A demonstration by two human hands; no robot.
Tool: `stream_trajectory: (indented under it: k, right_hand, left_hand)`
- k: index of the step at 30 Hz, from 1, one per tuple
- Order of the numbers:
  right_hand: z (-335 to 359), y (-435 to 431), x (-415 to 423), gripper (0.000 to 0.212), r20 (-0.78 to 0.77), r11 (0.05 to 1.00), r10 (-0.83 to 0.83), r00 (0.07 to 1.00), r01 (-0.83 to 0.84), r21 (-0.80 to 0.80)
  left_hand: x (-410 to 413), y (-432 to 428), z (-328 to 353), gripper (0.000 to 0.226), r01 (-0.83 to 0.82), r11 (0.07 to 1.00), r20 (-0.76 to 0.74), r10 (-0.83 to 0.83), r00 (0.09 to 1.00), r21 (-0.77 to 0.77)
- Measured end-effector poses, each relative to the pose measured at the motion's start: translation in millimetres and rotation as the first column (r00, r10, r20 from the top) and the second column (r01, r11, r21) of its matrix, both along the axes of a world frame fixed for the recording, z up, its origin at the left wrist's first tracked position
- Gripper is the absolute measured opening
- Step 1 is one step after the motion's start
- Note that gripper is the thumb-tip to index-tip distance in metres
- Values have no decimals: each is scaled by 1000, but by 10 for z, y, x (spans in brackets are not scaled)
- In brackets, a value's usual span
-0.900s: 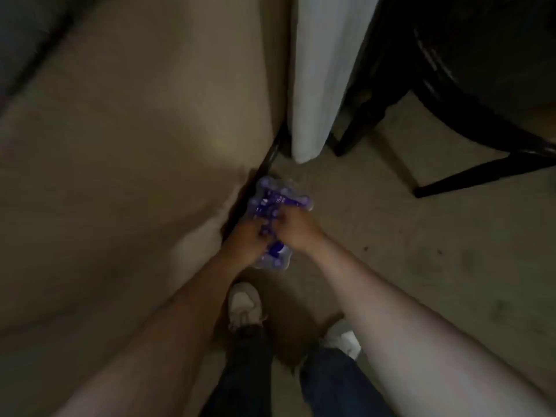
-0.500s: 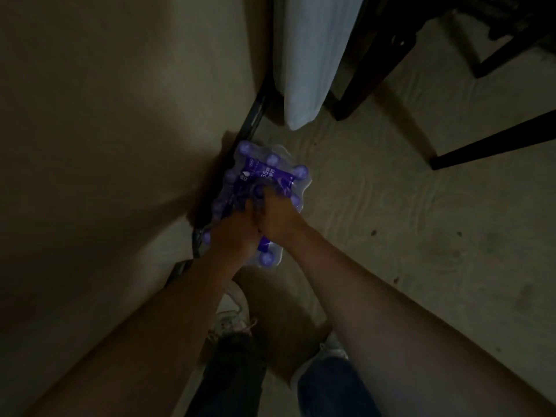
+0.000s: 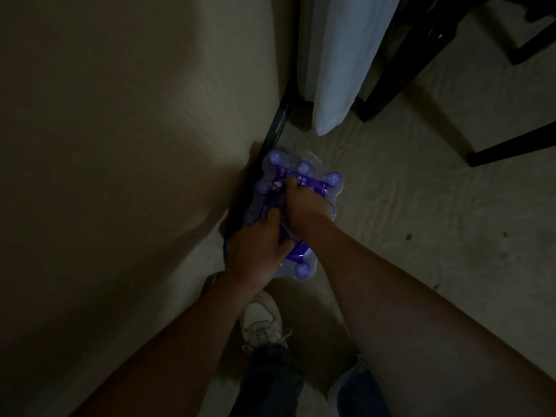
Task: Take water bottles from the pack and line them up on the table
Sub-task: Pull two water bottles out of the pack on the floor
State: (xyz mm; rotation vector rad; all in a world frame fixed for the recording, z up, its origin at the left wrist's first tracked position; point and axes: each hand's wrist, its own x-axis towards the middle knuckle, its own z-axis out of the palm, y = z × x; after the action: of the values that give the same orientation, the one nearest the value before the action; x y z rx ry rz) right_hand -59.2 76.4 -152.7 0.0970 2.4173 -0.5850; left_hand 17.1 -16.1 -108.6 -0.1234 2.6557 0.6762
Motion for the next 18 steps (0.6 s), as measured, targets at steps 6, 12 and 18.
stream_trajectory:
  k: [6,12,18]
  right_hand:
    - [605,157,1,27,-6,984,-88,996,86,-154]
    - [1893,531,-196,31,-152,966,64,986,-100,-239]
    - [3683,1250,-655,20,-304,947,-23,952,-77,-312]
  left_hand:
    - [-59,-36,651,22,-90,988,36,86,996,123]
    - [-444,37,1741,25,-102,985,-36,108,994,142]
    - [-1159,493,3257,23,63,985,-62,-54,997,158]
